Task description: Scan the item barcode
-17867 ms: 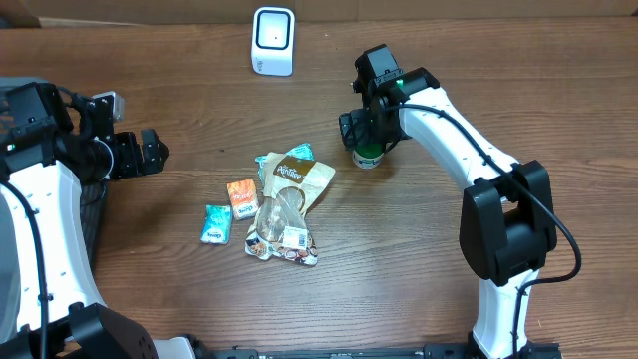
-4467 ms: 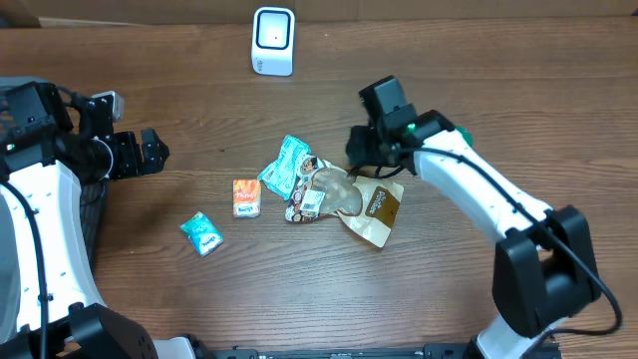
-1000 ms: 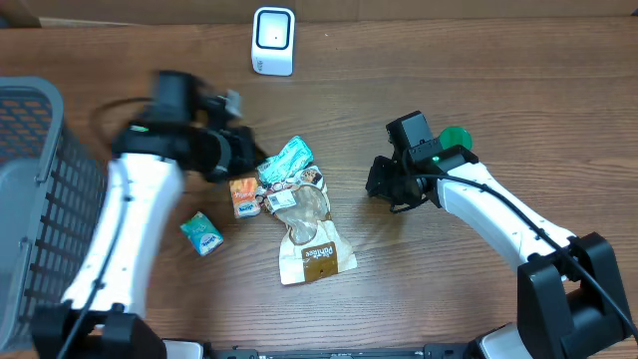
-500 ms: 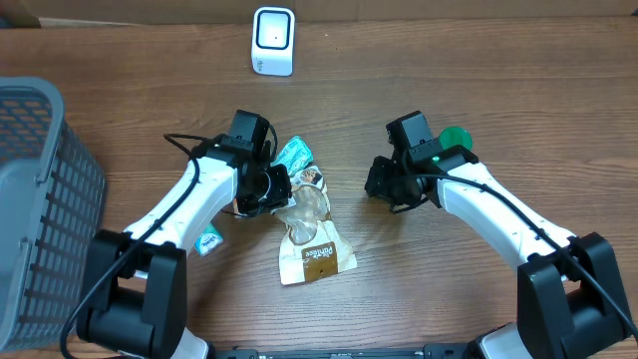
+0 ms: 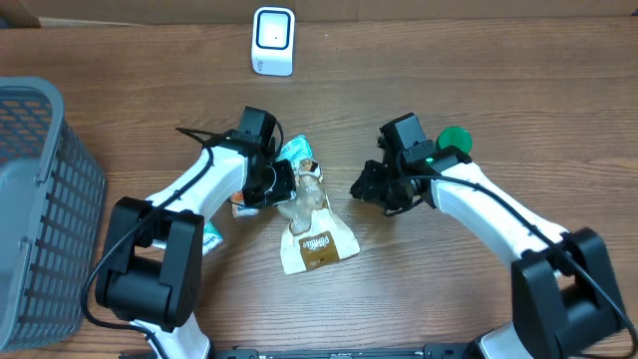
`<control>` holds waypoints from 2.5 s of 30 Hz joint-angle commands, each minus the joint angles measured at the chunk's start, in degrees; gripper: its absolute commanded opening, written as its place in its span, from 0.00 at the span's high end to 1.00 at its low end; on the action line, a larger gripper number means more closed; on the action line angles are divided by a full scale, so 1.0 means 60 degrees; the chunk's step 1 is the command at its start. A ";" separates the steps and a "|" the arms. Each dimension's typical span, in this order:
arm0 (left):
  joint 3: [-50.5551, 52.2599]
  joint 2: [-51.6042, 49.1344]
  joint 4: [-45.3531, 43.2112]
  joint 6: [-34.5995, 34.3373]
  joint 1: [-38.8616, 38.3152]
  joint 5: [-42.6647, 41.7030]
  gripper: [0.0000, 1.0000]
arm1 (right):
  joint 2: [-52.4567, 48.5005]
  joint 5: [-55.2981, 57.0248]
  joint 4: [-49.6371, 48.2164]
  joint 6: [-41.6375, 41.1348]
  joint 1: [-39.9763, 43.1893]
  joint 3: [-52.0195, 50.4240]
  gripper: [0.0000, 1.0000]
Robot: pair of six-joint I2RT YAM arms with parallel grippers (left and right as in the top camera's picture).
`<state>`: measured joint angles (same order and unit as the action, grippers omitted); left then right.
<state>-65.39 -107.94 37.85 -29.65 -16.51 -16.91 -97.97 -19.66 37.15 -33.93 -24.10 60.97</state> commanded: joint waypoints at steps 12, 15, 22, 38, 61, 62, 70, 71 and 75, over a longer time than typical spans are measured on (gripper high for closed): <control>0.0506 -0.1322 -0.0106 0.0659 0.0015 0.0874 0.96 | -0.1483 -0.4838 -0.1628 0.2393 -0.0047 0.0146 0.27; 0.0506 -0.1322 -0.0102 0.0659 0.0015 0.0871 0.96 | -0.1483 -0.4885 -0.1530 0.2455 -0.0102 0.0117 0.27; 0.0506 -0.1322 -0.0069 0.0656 0.0015 0.0867 0.96 | -0.1887 -0.4127 -0.2707 -0.0047 -0.0812 -0.0641 0.34; 0.0506 -0.1319 -0.0073 0.0659 0.0015 0.0841 0.96 | -0.2175 -0.3413 -0.3177 -0.1574 -0.1024 -0.0688 0.92; -0.5227 -0.0204 0.4670 0.1738 0.1056 0.0805 0.96 | -0.0754 -0.4058 -0.1311 0.2200 -0.0266 -0.0550 0.96; -0.5490 -0.0168 0.4889 0.1741 0.1144 0.0805 0.96 | -0.0637 -0.4058 -0.1297 0.2350 -0.0266 -0.0525 0.96; -0.7457 0.0051 0.6645 0.2572 0.2404 -0.0630 0.96 | 0.2091 -0.4098 -0.0838 0.3238 0.0051 0.0229 0.96; -0.7431 0.0047 0.6787 0.2590 0.2703 -0.0627 0.96 | 0.2718 -0.4095 -0.0718 0.3238 0.0226 0.0364 0.96; -0.7442 0.0047 0.6867 0.2932 0.3483 -0.0616 0.96 | 0.3945 -0.4105 -0.0171 0.3235 0.0794 0.0477 0.96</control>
<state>-109.16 -108.25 79.02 -15.59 0.95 -18.87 -79.29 -43.48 34.85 -15.77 -21.78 62.28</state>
